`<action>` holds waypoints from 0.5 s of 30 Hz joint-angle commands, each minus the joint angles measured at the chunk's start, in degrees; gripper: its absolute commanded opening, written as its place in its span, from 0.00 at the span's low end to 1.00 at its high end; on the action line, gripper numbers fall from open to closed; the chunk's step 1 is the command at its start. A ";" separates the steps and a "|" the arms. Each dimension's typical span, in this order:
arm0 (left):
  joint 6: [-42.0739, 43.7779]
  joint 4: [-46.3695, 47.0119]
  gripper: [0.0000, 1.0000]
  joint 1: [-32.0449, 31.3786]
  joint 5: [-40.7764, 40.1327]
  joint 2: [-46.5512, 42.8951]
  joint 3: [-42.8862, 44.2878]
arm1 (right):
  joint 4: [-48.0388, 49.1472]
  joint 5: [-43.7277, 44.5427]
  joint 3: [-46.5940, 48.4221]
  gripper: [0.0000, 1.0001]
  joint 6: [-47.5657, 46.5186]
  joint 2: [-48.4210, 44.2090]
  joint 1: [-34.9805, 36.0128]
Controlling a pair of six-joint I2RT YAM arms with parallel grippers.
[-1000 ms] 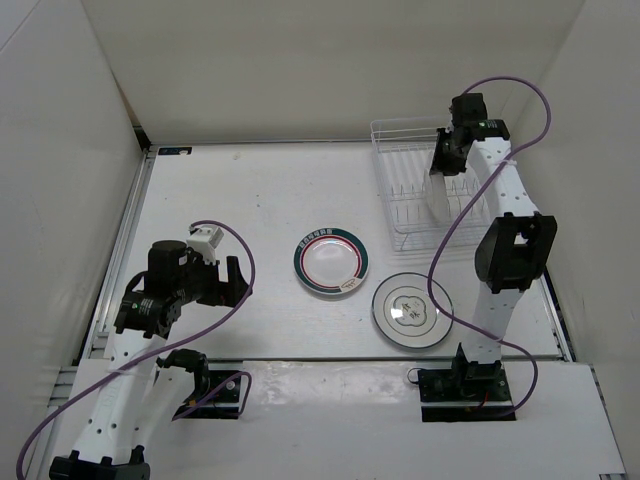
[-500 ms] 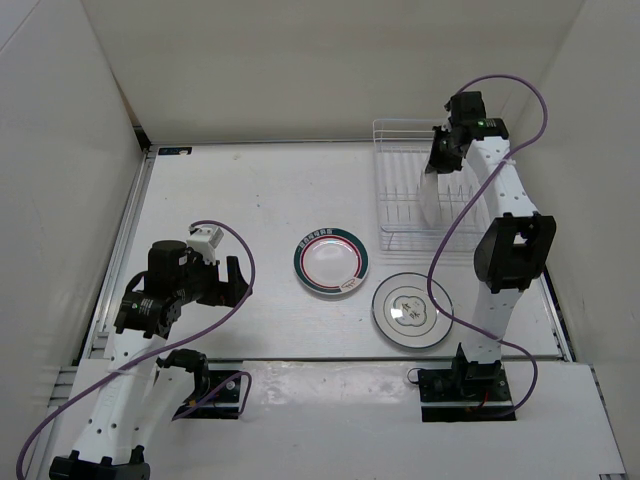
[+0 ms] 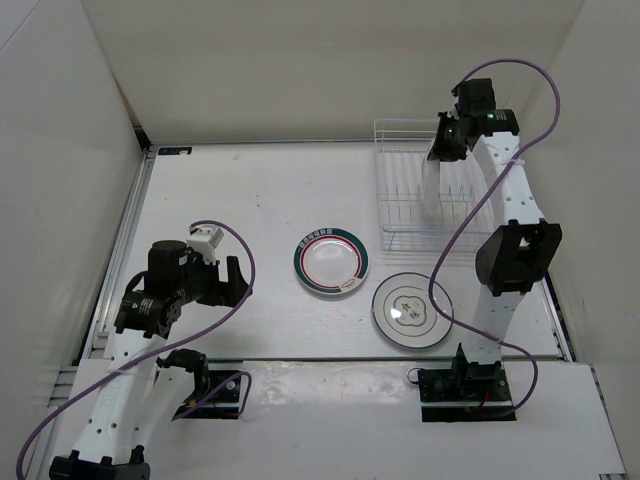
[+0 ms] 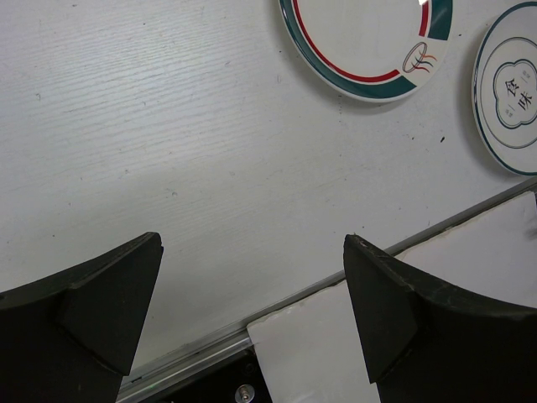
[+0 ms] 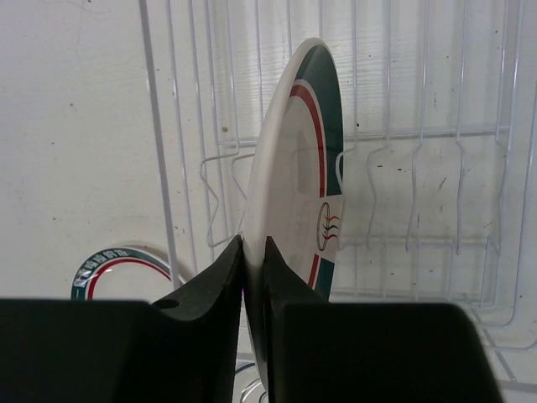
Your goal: Unload the plates from the dish rack
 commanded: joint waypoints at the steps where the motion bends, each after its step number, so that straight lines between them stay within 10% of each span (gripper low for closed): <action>1: 0.22 -0.04 1.00 -0.24 0.42 0.10 0.11 | 0.32 4.74 3.22 0.00 -1.98 -8.24 -0.99; 15: 0.22 0.23 1.00 -0.33 0.69 0.89 0.19 | 4.19 -1.67 -4.67 0.00 -0.93 -27.05 3.83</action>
